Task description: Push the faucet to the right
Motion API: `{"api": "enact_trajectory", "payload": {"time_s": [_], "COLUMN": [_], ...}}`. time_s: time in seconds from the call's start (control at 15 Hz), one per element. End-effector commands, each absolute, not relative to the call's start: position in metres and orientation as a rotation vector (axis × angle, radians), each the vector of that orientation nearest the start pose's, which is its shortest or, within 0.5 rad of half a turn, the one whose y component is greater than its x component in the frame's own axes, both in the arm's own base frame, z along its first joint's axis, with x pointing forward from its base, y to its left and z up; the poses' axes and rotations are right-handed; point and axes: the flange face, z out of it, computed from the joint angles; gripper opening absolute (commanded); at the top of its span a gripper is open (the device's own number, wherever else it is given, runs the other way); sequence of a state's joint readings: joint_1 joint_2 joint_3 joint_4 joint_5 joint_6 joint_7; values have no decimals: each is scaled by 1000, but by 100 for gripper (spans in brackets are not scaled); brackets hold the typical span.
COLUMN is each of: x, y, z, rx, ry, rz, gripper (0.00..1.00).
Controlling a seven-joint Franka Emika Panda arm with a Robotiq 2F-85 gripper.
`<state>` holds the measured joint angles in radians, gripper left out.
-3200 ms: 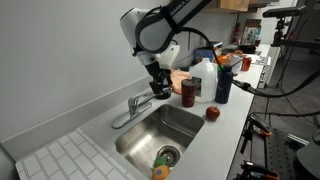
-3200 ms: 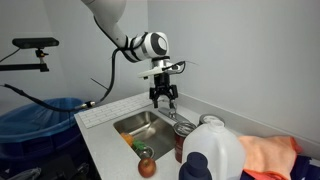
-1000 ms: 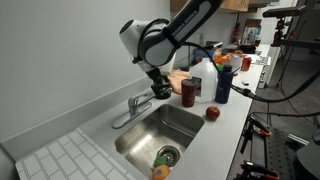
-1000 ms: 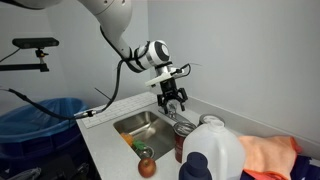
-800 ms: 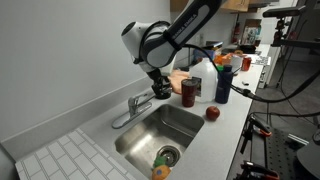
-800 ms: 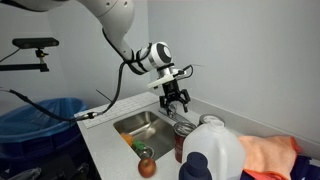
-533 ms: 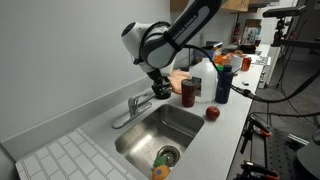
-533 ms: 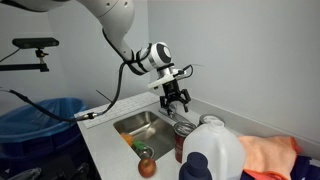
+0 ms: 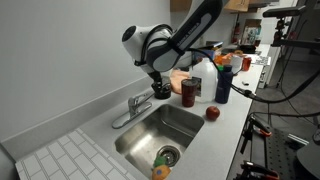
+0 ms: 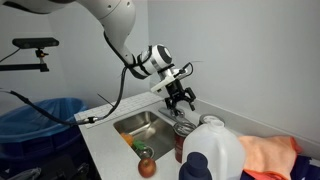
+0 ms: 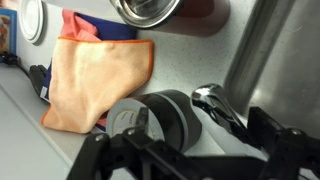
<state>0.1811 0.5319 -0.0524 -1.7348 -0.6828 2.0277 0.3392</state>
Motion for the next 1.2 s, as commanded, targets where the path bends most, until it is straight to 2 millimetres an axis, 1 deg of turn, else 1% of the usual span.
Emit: {"api": "enact_trajectory", "payload": {"time_s": [0.0,0.33,1.13], "x": [658,661,666], "y": [44,42,41], "z": [270,269,266], "rx": [2451,2418,2400], "ry": [168,45,-253], "rz": [-4,86,258], "gripper": [100,100,100]}}
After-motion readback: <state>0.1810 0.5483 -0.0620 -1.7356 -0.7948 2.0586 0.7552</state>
